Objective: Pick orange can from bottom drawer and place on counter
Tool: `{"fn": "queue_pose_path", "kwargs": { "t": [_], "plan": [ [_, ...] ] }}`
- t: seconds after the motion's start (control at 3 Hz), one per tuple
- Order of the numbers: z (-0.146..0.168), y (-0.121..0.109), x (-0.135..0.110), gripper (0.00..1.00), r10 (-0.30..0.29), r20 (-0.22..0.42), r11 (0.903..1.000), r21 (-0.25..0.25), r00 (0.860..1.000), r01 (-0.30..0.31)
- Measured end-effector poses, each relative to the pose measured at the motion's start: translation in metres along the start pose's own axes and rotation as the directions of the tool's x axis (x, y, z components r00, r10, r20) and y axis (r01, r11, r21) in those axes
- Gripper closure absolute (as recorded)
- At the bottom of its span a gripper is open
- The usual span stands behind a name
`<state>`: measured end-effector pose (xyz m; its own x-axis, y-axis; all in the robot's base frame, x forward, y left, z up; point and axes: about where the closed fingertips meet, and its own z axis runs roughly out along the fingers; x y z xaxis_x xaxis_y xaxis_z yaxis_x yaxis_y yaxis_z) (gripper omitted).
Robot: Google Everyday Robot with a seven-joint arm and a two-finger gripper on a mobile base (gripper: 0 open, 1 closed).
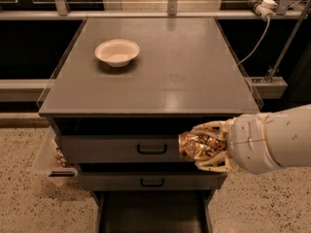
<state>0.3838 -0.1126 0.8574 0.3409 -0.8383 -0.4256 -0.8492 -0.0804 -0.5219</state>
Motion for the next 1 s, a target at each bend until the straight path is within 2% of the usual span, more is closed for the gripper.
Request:
{"fn": "queue_pose_path", "kwargs": {
  "t": [0.33, 0.67, 1.0],
  "plan": [
    [-0.004, -0.016, -0.004, 1.0, -0.04, -0.016, 0.9991, 0.015, 0.999, 0.04],
    [-0.006, -0.059, -0.012, 1.0, -0.125, -0.029, 0.9914, 0.034, 0.992, 0.126],
    [-0.007, -0.101, -0.014, 1.0, -0.166, -0.025, 0.9828, 0.078, 0.986, 0.167]
  ]
}}
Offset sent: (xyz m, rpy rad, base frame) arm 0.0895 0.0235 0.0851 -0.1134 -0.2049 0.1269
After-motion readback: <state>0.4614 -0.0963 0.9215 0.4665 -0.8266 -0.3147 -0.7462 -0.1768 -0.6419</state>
